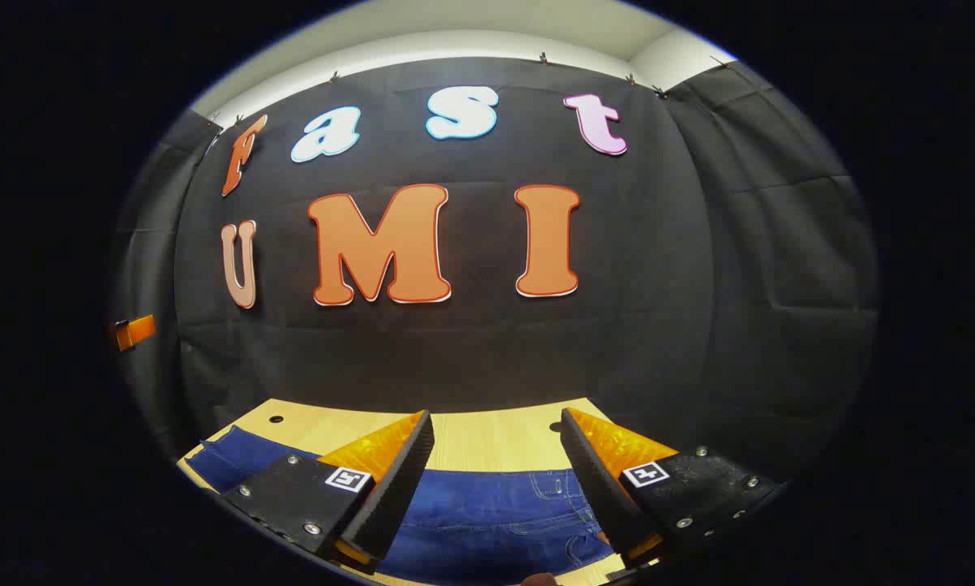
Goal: Grasp the waist and the cuffs of the jeans and fold them to make the two legs overlap; first hold the waist and fold one-third of the jeans toward the cuffs, then hold the cuffs and fold the remaining one-third in the same direction to finish folding.
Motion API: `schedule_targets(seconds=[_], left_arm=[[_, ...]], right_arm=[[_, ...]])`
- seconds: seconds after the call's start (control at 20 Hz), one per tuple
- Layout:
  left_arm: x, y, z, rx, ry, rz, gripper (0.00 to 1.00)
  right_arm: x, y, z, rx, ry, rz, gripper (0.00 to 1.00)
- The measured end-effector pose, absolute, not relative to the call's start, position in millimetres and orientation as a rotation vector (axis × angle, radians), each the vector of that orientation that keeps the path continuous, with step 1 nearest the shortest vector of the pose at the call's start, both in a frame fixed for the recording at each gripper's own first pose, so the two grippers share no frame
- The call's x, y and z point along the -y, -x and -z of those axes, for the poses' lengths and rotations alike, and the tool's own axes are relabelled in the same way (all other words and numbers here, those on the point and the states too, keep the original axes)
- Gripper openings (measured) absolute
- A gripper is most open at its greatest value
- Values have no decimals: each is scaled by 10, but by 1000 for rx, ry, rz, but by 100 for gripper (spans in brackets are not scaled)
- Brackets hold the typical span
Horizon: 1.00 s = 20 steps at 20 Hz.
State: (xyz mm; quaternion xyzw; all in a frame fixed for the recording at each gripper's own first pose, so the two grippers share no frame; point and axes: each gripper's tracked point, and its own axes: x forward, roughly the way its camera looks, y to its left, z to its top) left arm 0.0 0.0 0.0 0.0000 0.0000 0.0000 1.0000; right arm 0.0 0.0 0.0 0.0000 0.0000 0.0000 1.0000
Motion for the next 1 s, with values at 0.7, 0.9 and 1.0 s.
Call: schedule_targets(seconds=[0.7,0.9,1.0], left_arm=[[-458,14,110,-25,-25,-42,95],[-433,51,24,-2,-115,-36,95],[-362,67,42,3,-125,-16,95]], right_arm=[[-151,77,-14,11,32,-3,96],[-203,58,8,-6,21,-15,100],[-216,50,-3,-1,31,-18,96]])
